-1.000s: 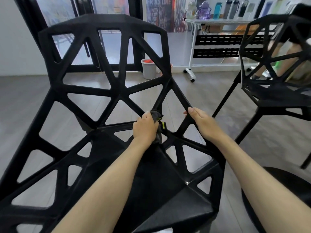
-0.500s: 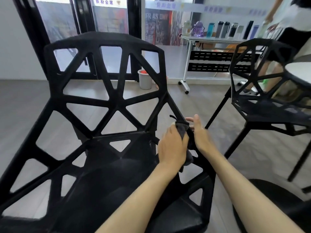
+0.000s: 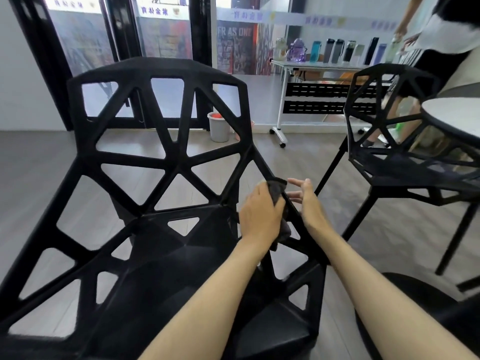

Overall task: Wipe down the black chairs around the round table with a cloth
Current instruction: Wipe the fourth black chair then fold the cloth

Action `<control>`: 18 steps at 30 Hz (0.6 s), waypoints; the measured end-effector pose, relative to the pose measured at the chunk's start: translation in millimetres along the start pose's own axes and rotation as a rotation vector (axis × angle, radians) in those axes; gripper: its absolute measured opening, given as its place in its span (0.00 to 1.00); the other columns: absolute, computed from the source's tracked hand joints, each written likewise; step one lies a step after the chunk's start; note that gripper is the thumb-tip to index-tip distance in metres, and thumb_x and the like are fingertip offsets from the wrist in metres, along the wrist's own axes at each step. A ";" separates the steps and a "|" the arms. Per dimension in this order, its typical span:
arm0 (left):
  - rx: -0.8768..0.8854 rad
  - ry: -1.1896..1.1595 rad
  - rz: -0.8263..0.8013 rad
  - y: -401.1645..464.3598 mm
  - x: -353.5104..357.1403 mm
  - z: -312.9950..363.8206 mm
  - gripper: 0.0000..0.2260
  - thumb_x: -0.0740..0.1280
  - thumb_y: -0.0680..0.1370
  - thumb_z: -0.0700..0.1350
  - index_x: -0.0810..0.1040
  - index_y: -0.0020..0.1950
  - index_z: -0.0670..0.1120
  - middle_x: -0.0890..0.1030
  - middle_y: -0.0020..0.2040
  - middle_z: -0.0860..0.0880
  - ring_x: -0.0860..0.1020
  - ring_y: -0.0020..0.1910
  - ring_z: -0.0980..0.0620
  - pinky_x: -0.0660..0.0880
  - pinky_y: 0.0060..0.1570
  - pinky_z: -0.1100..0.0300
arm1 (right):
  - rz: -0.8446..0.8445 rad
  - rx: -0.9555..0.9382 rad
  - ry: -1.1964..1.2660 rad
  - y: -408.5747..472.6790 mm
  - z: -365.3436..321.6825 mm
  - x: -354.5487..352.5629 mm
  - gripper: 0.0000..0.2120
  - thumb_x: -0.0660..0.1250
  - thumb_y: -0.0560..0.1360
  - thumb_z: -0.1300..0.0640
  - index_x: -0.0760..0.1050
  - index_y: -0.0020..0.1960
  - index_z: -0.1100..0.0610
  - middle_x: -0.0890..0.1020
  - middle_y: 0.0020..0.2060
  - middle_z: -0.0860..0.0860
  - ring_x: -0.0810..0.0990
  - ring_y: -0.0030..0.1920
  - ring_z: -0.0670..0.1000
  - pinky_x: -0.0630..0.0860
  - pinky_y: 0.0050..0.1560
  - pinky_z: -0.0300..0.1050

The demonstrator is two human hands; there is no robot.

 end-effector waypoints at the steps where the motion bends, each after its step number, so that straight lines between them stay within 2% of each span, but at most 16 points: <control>1: -0.011 -0.014 0.016 -2.6 0.4 5.0 0.19 0.64 0.83 0.54 0.70 0.71 0.47 0.80 0.59 0.49 0.79 0.58 0.46 0.78 0.56 0.47 | 0.062 0.033 0.114 -1.9 1.2 -9.7 0.28 0.40 0.86 0.40 0.77 0.66 0.44 0.83 0.59 0.51 0.75 0.66 0.51 0.67 0.71 0.60; 3: -0.026 -0.030 -0.010 -19.2 7.4 4.9 0.23 0.64 0.83 0.54 0.67 0.75 0.47 0.79 0.62 0.49 0.78 0.60 0.46 0.77 0.57 0.48 | 0.208 0.080 0.308 -5.9 5.0 -38.1 0.26 0.42 0.86 0.43 0.77 0.67 0.47 0.81 0.63 0.50 0.73 0.69 0.48 0.63 0.74 0.62; 5: 0.049 0.024 -0.033 -45.6 16.8 8.9 0.24 0.66 0.83 0.53 0.67 0.76 0.46 0.79 0.62 0.49 0.78 0.58 0.46 0.76 0.54 0.51 | 0.287 0.085 0.398 -5.8 6.8 -61.6 0.26 0.44 0.87 0.43 0.78 0.66 0.48 0.81 0.63 0.49 0.73 0.70 0.46 0.63 0.74 0.59; 9: 0.360 0.284 0.053 -78.9 28.2 34.9 0.19 0.68 0.77 0.56 0.75 0.61 0.46 0.79 0.50 0.50 0.79 0.49 0.48 0.74 0.41 0.57 | 0.248 0.112 0.363 0.7 7.8 -71.3 0.27 0.44 0.86 0.39 0.78 0.65 0.48 0.83 0.62 0.49 0.73 0.69 0.49 0.65 0.72 0.59; 12: 0.572 0.335 0.029 -83.8 30.6 43.1 0.19 0.68 0.75 0.56 0.75 0.61 0.47 0.78 0.51 0.50 0.77 0.51 0.46 0.76 0.41 0.55 | 0.228 0.155 0.330 0.4 12.4 -70.2 0.30 0.43 0.85 0.36 0.78 0.66 0.50 0.82 0.61 0.50 0.73 0.70 0.51 0.65 0.70 0.59; 14: 0.679 0.369 0.037 -85.6 30.8 45.5 0.21 0.70 0.74 0.56 0.75 0.61 0.47 0.78 0.51 0.50 0.76 0.49 0.46 0.76 0.40 0.54 | 0.233 0.192 0.334 -0.5 18.6 -66.8 0.31 0.42 0.85 0.36 0.78 0.66 0.51 0.82 0.62 0.51 0.73 0.70 0.52 0.67 0.69 0.60; 16: 0.722 0.409 0.063 -82.1 32.5 46.2 0.21 0.71 0.72 0.56 0.76 0.60 0.47 0.78 0.50 0.50 0.76 0.45 0.47 0.72 0.38 0.55 | 0.236 0.208 0.332 -1.5 20.4 -59.0 0.31 0.42 0.86 0.39 0.78 0.65 0.55 0.81 0.63 0.55 0.74 0.69 0.54 0.69 0.64 0.56; 18: 0.629 0.437 0.095 -65.6 32.0 39.9 0.22 0.72 0.73 0.56 0.76 0.61 0.46 0.78 0.49 0.49 0.77 0.43 0.48 0.69 0.38 0.56 | 0.260 0.188 0.353 -5.7 18.6 -51.9 0.31 0.42 0.87 0.41 0.78 0.62 0.56 0.81 0.63 0.58 0.75 0.66 0.55 0.70 0.64 0.54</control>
Point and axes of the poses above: each hand's wrist, its own y-axis towards the middle knuckle, its own x-axis out of the palm, z = x × y, the point moved 7 cm from there along y, towards the middle knuckle
